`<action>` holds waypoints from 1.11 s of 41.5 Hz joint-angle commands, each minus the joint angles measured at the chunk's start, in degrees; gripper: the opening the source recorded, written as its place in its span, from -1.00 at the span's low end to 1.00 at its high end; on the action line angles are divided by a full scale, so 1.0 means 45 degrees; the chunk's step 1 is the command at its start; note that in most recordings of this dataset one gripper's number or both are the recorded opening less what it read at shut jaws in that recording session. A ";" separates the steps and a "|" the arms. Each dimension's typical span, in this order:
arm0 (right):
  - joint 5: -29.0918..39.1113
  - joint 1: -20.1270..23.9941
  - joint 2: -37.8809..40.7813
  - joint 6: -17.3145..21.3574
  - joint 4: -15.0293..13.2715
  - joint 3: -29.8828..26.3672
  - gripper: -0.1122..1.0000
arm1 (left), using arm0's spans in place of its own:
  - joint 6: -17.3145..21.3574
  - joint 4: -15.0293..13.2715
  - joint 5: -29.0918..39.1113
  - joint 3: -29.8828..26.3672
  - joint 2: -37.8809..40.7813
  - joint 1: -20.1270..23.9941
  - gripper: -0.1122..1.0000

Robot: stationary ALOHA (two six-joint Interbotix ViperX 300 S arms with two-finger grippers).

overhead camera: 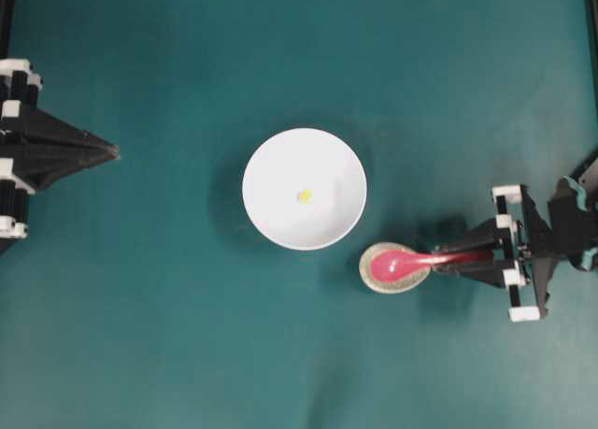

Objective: Scoop the yellow hexagonal prism block from the bowl with a spoon using the right arm.
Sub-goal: 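Lift the red spoon out of the spoon rest toward the bowl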

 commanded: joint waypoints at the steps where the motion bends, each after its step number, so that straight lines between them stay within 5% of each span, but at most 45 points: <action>1: 0.0605 -0.0352 -0.1133 -0.0508 0.0039 -0.0098 -0.36 | -0.0020 0.0039 -0.0059 -0.0352 0.0098 0.0000 -0.79; 15: 0.6270 -0.2480 -0.4883 -0.3867 0.0020 -0.1270 -0.36 | -0.0117 0.0039 -0.0059 -0.0352 0.0078 0.0000 -0.79; 25: 1.0020 -0.3984 -0.6602 -0.5332 -0.0039 -0.2441 -0.36 | -0.0195 0.0039 -0.0059 -0.0371 0.0039 0.0000 -0.79; 46: 1.1230 -0.5176 -0.6953 -0.6328 -0.0391 -0.3672 -0.36 | -0.0215 0.0039 -0.0059 -0.0371 0.0000 0.0000 -0.79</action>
